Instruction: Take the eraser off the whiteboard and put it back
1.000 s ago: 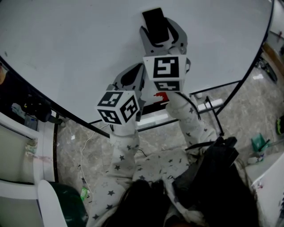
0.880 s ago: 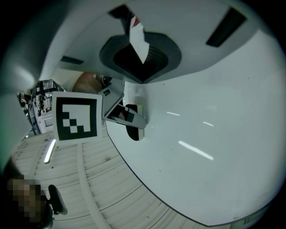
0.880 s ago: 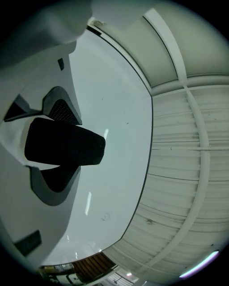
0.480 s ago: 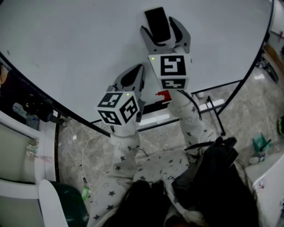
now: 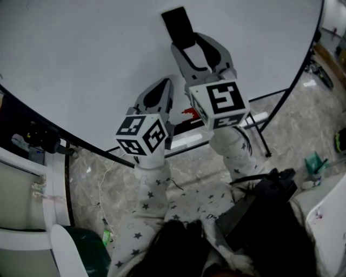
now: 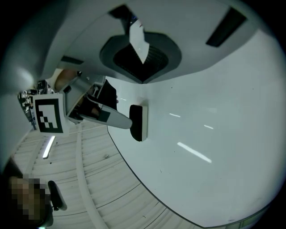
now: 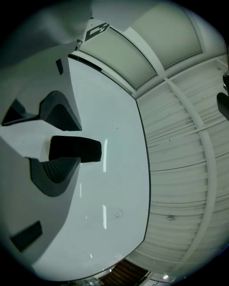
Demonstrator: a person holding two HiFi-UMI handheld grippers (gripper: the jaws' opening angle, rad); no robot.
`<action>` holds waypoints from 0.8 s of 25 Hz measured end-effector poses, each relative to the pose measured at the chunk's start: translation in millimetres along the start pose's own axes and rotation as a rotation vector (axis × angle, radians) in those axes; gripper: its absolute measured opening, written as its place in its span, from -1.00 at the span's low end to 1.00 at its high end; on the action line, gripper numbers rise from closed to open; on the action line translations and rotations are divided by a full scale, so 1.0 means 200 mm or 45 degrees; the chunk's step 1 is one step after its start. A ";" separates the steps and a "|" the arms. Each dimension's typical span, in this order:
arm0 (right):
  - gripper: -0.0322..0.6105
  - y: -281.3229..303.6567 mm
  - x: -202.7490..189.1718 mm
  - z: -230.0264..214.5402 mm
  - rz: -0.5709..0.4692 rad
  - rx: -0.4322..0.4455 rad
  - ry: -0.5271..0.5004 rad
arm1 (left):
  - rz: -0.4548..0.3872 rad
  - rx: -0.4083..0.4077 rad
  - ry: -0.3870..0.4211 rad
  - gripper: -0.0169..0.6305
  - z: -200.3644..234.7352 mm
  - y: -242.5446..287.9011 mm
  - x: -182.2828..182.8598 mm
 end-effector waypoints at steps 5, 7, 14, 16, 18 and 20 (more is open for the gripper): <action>-0.64 -0.06 -0.03 -0.01 0.107 0.060 0.072 | 0.001 -0.036 -0.022 -0.94 -0.06 0.01 0.00; -0.78 -0.16 -0.01 -0.06 0.138 0.079 0.102 | -0.004 -0.046 -0.019 -0.94 -0.16 0.02 0.01; -0.88 -0.31 -0.08 -0.13 0.289 0.156 0.159 | -0.004 -0.055 -0.023 -0.94 -0.32 0.04 0.00; -0.88 -0.37 -0.08 -0.13 0.305 0.180 0.174 | -0.003 -0.061 -0.014 -0.94 -0.38 0.02 0.00; -0.88 -0.43 -0.08 -0.15 0.317 0.192 0.182 | 0.001 -0.066 -0.003 -0.94 -0.44 0.01 0.00; -0.88 -0.49 -0.09 -0.17 0.335 0.195 0.189 | 0.002 -0.068 0.003 -0.94 -0.50 0.01 0.01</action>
Point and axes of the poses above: the fingertips, and each gripper's own axes: y forward along the fingers, z to its left, x out of its top, the point moved 8 cm from there along -y, backward along the fingers, and after that the axes turned 11 degrees about y, right-handed, at the moved point
